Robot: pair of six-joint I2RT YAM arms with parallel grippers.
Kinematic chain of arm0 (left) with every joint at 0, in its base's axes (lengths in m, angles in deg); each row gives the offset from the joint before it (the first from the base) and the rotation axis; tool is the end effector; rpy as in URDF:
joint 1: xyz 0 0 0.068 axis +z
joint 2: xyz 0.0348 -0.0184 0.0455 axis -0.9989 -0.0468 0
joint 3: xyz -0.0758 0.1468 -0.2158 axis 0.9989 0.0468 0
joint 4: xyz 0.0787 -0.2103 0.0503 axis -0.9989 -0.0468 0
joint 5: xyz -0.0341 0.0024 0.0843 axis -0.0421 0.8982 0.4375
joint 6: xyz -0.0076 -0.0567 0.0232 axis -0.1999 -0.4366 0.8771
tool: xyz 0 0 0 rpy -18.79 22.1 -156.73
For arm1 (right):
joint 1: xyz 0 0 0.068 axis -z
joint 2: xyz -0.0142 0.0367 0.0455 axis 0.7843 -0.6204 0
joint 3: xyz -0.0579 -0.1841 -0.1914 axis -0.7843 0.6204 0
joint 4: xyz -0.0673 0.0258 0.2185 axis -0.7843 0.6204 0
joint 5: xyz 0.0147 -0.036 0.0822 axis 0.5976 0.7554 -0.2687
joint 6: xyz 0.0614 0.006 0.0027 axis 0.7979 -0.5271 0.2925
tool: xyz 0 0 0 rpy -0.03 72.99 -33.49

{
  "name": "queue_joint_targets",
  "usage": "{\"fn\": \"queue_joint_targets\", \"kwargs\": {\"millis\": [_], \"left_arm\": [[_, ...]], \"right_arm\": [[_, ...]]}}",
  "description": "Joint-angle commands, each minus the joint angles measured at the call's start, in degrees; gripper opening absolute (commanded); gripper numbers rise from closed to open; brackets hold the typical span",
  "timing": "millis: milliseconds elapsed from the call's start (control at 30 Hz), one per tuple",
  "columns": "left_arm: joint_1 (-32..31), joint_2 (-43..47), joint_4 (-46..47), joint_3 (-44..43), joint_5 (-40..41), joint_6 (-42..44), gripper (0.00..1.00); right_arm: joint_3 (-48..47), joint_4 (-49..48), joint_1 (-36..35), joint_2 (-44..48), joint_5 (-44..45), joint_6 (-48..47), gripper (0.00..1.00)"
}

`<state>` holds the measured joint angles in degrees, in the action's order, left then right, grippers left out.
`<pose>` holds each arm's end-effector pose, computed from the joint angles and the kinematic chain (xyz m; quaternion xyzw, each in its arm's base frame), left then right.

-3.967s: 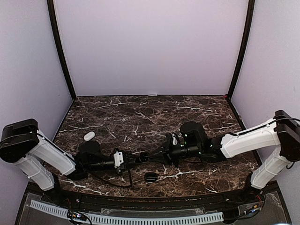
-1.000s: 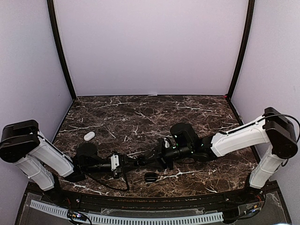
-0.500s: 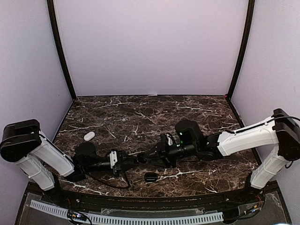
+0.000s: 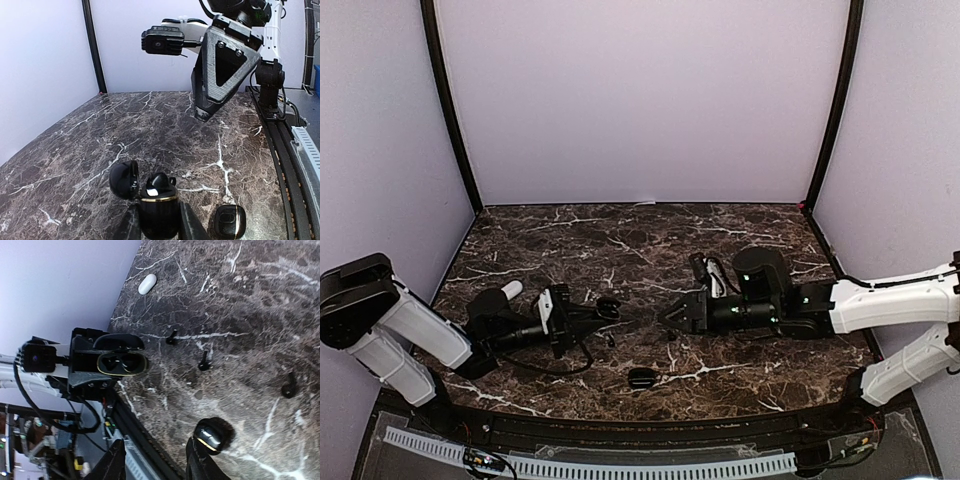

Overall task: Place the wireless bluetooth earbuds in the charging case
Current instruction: Pick up the right earbud from the center of the board.

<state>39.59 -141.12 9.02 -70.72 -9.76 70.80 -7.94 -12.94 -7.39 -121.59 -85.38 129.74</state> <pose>0.1465 -0.1879 0.1967 0.4413 0.5327 -0.3675 0.6217 0.1285 0.2346 0.2465 -0.0820 0.8421 0.4941 0.1999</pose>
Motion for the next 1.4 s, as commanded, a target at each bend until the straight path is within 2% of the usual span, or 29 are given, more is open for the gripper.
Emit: {"fn": "queue_joint_targets", "kwargs": {"millis": [0, 200, 300, 433, 633, 700, 900, 1100, 1233, 1367], "left_arm": [[0.4, 2.1, 1.6, 0.8, 1.2, -3.4, 0.17], [0.4, 3.9, 2.0, 2.0, 2.5, -2.9, 0.17], [0.4, 3.7, 2.5, 2.3, 2.1, -2.8, 0.17], [0.5, 2.3, 3.6, 1.9, 0.5, -2.9, 0.17], [0.8, 2.0, 3.7, 1.8, 0.5, -3.1, 0.17], [0.8, 2.0, 3.7, 1.8, 0.5, -3.1, 0.17], [0.9, 2.0, 3.8, 1.8, 0.2, -3.1, 0.17], [1.0, 2.4, 3.9, 2.0, -0.1, -2.9, 0.17], [1.0, 2.4, 3.9, 2.0, -0.7, -2.9, 0.17], [1.0, 2.7, 3.9, 2.0, -0.9, -2.9, 0.17]], "right_arm": [[4.6, -3.2, 0.6, 2.9, 8.1, -16.6, 0.44], [4.7, 0.5, 0.9, 1.4, 14.9, -24.2, 0.41], [7.1, -2.0, 1.0, 1.1, 15.9, -25.7, 0.41], [12.4, -10.9, 1.0, 1.6, 13.7, -28.4, 0.44], [14.9, -9.9, 0.9, -0.6, 17.0, -30.6, 0.43], [16.9, -13.1, 0.7, -1.6, 17.2, -32.2, 0.42], [19.7, -22.0, -2.3, -7.3, 24.9, -37.0, 0.41], [22.6, -39.3, -4.9, -16.0, 30.4, -39.6, 0.41], [22.6, -48.8, -6.3, -24.6, 33.3, -43.0, 0.36], [22.4, -59.1, -8.0, -32.7, 36.1, -46.1, 0.36]]}}
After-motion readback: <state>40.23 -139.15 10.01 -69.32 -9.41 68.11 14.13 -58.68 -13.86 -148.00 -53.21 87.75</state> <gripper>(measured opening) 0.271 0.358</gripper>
